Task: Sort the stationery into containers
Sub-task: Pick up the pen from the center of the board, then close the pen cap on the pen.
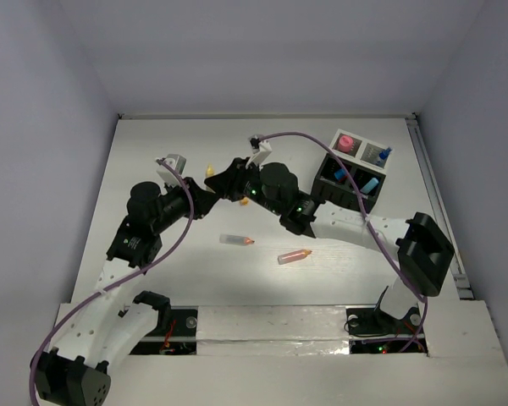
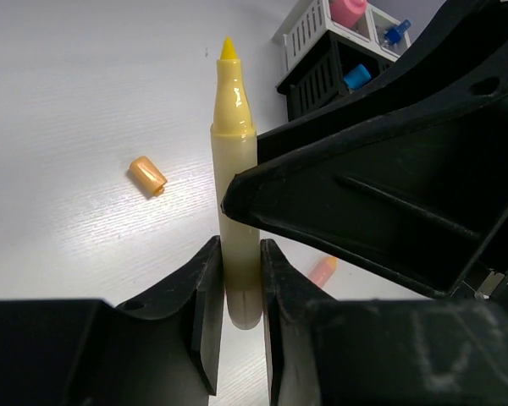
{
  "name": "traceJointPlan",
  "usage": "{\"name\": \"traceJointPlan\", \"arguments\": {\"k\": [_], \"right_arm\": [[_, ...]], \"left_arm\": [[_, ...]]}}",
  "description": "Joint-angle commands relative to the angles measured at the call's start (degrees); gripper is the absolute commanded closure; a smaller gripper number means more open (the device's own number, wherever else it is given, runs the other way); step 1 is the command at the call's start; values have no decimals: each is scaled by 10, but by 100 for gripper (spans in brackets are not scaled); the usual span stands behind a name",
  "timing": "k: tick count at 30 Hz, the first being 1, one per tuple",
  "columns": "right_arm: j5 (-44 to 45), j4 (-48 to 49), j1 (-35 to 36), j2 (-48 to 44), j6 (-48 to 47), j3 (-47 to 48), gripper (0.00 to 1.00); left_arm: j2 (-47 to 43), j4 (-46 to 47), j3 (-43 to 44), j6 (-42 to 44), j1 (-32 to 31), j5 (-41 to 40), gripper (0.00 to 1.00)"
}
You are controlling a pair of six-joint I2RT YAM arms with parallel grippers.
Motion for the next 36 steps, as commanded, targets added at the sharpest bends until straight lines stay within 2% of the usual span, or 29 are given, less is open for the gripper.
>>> {"name": "traceJointPlan", "arguments": {"k": [1,2,5,8,11,13,14,15,16,17,20,22,25,28,29,32,36], "right_arm": [[16,16,8,-24,-1,-11,79],[26,11,1,-40,-4,-15,65],[14,8,-42,-77,2,-61,46],[-18,-5,-89,-143,3,-123,37],[-30,-70,-149,-213,-37,-172,36],[-24,-161,-178,-251,-92,-178,41],[-17,-202,-186,-256,-107,-176,51],[-1,-276,-193,-259,-122,-176,57],[3,-306,-205,-261,-143,-176,62],[14,-360,-210,-258,-151,-178,73],[40,-428,-223,-241,-168,-177,86],[70,-478,-223,-233,-174,-173,89],[121,-530,-223,-209,-179,-158,86],[153,-572,-223,-180,-186,-140,77],[154,-576,-223,-175,-197,-139,69],[159,-586,-223,-149,-209,-129,59],[185,-590,-223,-111,-224,-113,52]], "left_arm": [[-15,17,11,14,4,-11,100],[-20,15,11,16,4,-9,100],[-27,14,8,21,4,-1,100],[-30,14,8,25,4,22,100],[-28,23,8,25,4,57,100],[-24,26,8,25,4,72,100],[-23,29,8,25,4,88,100],[-21,32,8,24,4,95,100],[-20,34,6,23,4,108,100],[-20,38,7,22,4,113,100],[-25,38,5,21,4,120,100],[-34,37,3,21,4,120,100],[-43,35,2,21,4,119,100],[-52,30,5,24,-7,111,100],[-53,26,6,25,-7,106,100],[-61,23,8,29,-13,101,100],[-64,19,9,31,-18,96,100]]}}
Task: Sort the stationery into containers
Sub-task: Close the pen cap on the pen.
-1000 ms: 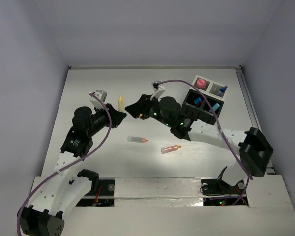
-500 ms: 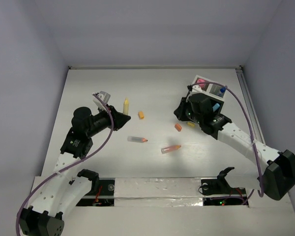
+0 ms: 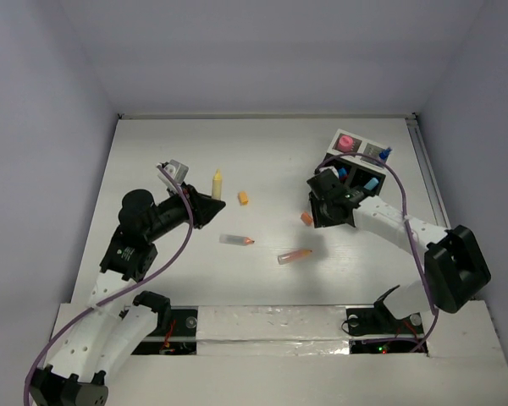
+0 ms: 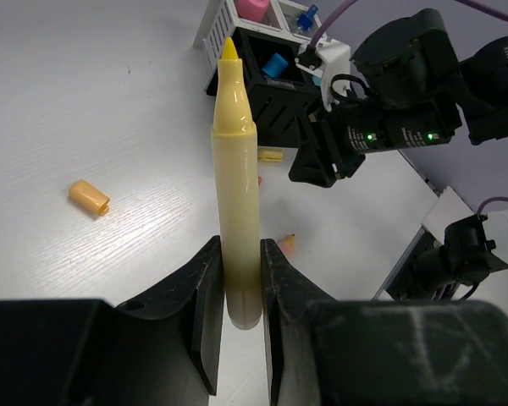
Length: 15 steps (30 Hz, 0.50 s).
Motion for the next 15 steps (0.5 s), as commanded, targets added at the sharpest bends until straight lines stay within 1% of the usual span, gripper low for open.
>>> {"name": "traceJointPlan", "arguments": {"k": [1,2,8,15], "right_arm": [[49,-17,-3,24,-30,39,51],[55,-18,-3,41,-39,46,50],[61,47,-8,83,-109,43,49],[66,99,-21,113,-147,45,50]], "left_arm": [[-9,18,9,9,-9,0,100],[-9,18,9,9,-9,0,100],[-9,17,10,11,-9,-1,100],[-3,18,10,10,-9,0,100]]}}
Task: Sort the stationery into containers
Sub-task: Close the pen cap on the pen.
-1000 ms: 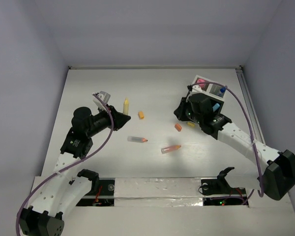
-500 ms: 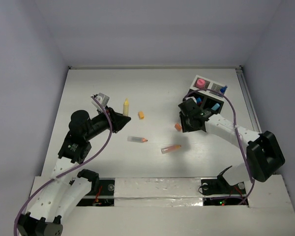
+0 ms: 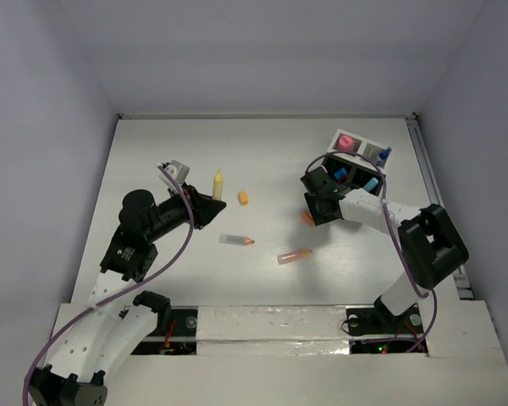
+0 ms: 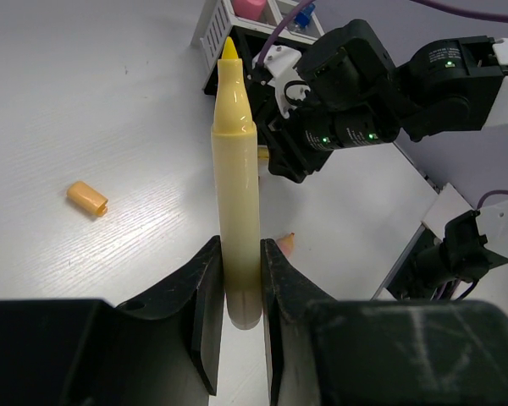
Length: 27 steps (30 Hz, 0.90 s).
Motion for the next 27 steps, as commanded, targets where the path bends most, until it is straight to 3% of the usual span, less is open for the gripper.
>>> {"name": "traceJointPlan", "arguments": {"k": [1,15,18,20,24,27], "right_arm": [[23,56,-5,8,-42,23,50],[49,97,-5,59,-84,20,53],[38,96,-5,65,-77,17,61],[33,92,-5,66,-64,15,72],[18,83,-5,57,-47,7,72],[15,76,-5,62,-46,10,63]], "left_arm": [[0,18,9,7,-2,2,100],[5,16,11,7,-2,-3,100],[6,17,12,7,-2,-1,100],[6,17,11,7,-2,0,100],[6,18,10,6,-2,1,100],[6,19,9,6,-2,0,100]]}}
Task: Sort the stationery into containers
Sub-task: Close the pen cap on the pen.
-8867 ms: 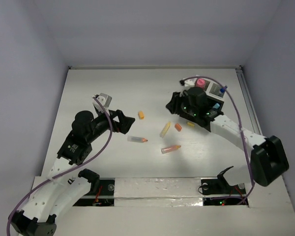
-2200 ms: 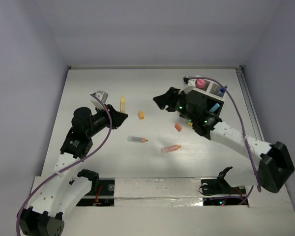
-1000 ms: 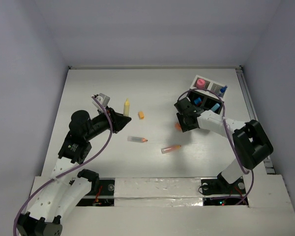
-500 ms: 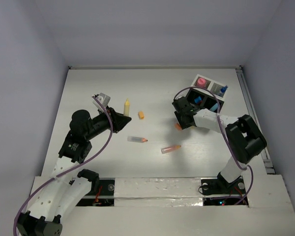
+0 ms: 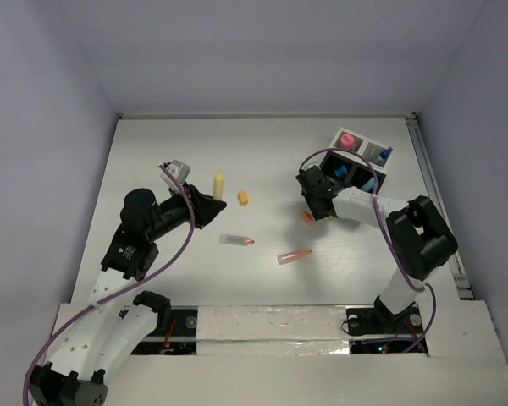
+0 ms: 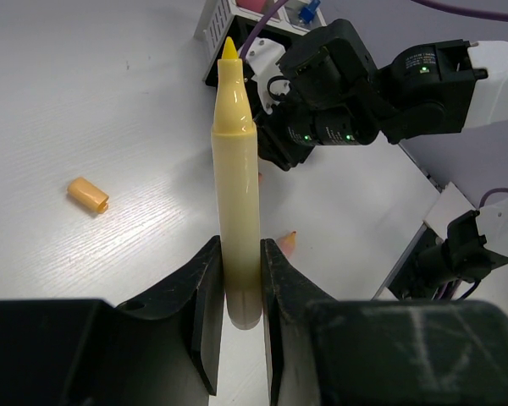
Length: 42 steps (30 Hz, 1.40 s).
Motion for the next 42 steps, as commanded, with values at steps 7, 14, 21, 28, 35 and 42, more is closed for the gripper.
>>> {"name": "traceJointPlan", "arguments": {"k": [7,14,21,28,35,42], "right_arm": [[-23,-5,-2,33,19,18,58],[-22,-15,-2,35,29,14,66],[-22,-24,-2,-10,58,3,76],[-74,14,-2,-183,91,4,80],[-353,303,-2,-278,191,-32,82],[-490,632,3,-179,394,0,83]], "left_arm": [[-6,18,9,6,-1,1,100],[-6,19,9,6,-1,3,100],[-2,21,9,5,-1,4,100],[8,44,2,-8,-1,38,100],[35,98,-10,-47,-1,112,100],[58,158,-22,-83,9,161,100]]}}
